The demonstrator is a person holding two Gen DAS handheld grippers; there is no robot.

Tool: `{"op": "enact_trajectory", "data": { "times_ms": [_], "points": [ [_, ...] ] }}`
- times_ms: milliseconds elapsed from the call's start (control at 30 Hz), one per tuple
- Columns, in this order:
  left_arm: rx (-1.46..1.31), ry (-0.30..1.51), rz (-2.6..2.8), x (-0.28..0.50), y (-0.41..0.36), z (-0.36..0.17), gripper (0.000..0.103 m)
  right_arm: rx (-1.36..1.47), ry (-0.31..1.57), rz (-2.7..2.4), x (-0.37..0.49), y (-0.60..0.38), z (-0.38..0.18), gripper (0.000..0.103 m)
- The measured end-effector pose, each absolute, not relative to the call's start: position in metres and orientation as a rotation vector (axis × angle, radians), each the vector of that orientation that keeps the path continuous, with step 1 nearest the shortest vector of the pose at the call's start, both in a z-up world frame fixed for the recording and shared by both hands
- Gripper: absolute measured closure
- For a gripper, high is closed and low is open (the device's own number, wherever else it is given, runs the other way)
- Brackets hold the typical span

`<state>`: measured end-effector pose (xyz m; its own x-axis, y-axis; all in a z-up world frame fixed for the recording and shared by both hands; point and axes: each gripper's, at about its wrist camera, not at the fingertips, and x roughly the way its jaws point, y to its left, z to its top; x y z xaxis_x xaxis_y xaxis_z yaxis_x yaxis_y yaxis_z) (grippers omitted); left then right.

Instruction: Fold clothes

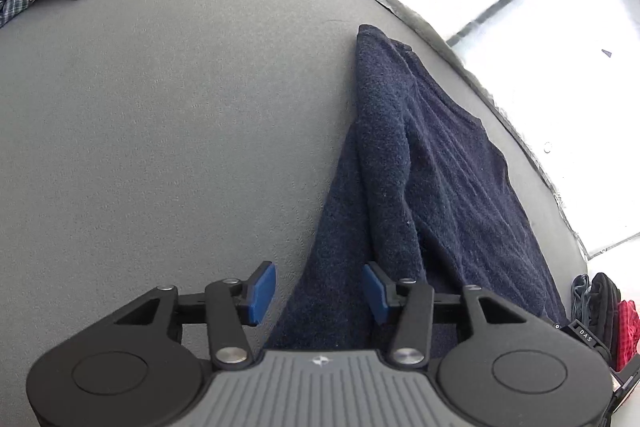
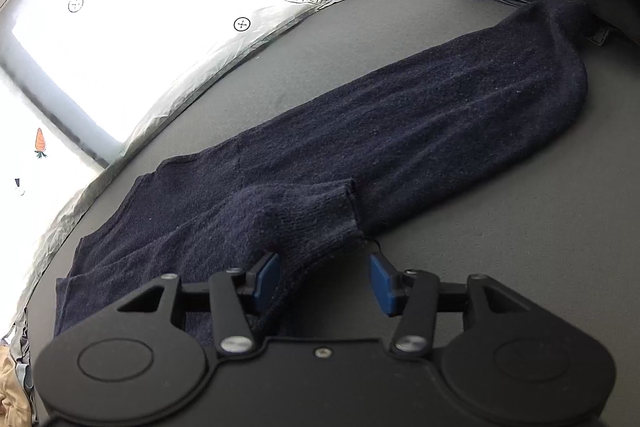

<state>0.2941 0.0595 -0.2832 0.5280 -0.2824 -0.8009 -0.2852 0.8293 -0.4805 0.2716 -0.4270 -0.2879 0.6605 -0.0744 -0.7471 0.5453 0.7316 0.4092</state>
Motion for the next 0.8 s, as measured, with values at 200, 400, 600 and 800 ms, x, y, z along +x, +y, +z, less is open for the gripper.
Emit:
{"op": "enact_trajectory", "data": {
  "times_ms": [200, 400, 600, 800],
  "points": [
    [-0.541, 1.058, 0.018, 0.370, 0.072, -0.300, 0.045, 0.677, 0.773, -0.394, 0.300, -0.433, -0.296, 0.052],
    [-0.510, 1.067, 0.012, 0.427, 0.080, -0.313, 0.045, 0.538, 0.747, -0.397, 0.320, -0.432, -0.271, 0.091],
    [-0.609, 1.058, 0.010, 0.488, 0.092, -0.330, 0.045, 0.471, 0.668, -0.311, 0.329, -0.430, -0.242, 0.092],
    [-0.585, 1.012, -0.022, 0.517, 0.070, -0.334, 0.037, 0.366, 0.692, -0.305, 0.355, -0.422, -0.241, 0.092]
  ]
}}
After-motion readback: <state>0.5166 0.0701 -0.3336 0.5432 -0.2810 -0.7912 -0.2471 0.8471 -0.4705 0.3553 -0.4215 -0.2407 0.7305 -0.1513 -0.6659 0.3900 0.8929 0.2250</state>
